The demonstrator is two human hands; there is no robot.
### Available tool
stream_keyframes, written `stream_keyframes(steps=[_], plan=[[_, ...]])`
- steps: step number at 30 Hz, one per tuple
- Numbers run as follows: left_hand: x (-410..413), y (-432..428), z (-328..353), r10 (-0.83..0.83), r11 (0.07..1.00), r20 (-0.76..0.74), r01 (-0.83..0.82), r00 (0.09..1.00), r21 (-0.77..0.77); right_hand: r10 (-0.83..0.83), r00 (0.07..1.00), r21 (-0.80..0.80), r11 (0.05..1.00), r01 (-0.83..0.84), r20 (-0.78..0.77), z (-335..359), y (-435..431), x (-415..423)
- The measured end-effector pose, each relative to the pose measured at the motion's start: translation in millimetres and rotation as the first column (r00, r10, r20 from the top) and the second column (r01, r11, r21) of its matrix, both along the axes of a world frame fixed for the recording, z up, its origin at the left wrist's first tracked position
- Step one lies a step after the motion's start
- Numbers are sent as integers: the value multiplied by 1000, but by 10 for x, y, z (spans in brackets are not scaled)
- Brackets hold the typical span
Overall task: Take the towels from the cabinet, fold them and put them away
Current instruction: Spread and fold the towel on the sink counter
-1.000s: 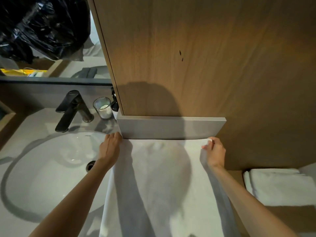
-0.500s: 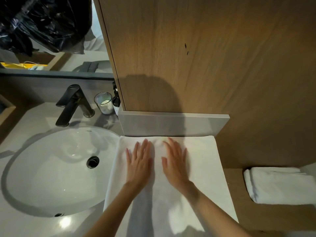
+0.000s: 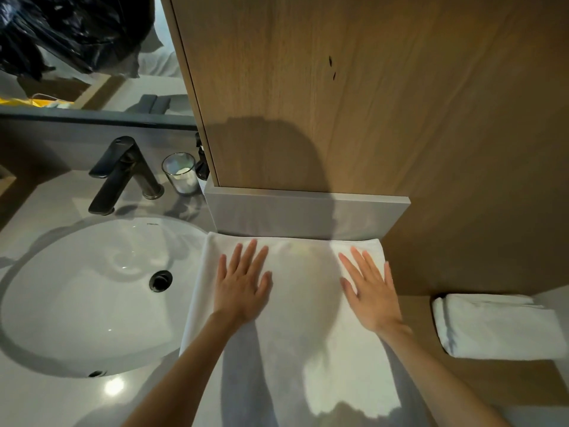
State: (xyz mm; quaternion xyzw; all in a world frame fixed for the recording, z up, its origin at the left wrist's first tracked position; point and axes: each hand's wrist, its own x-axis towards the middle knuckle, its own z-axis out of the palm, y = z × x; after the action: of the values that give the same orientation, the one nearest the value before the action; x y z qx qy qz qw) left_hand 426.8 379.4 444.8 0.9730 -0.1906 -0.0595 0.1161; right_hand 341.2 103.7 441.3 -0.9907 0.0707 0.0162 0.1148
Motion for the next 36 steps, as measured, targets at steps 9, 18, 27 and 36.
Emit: stream_keyframes(steps=[9, 18, 27, 36], plan=[[-314, -16, 281, 3, 1000, 9, -3, 1000, 1, -99, 990, 109, 988, 109, -95, 173, 368, -81], [-1301, 178, -45, 53, 998, 24, -52, 998, -37, -14, 999, 107, 994, 10, 38, -20, 1303, -779], [-1308, 298, 10, 58, 998, -18, -59, 998, -25, -161, 983, 51, 985, 165, -87, 1, 251, -1477], [-1513, 614, 118, -78, 995, -26, 77, 997, -56, -403, 908, 428, 804, 412, -118, 280, 311, -1858]])
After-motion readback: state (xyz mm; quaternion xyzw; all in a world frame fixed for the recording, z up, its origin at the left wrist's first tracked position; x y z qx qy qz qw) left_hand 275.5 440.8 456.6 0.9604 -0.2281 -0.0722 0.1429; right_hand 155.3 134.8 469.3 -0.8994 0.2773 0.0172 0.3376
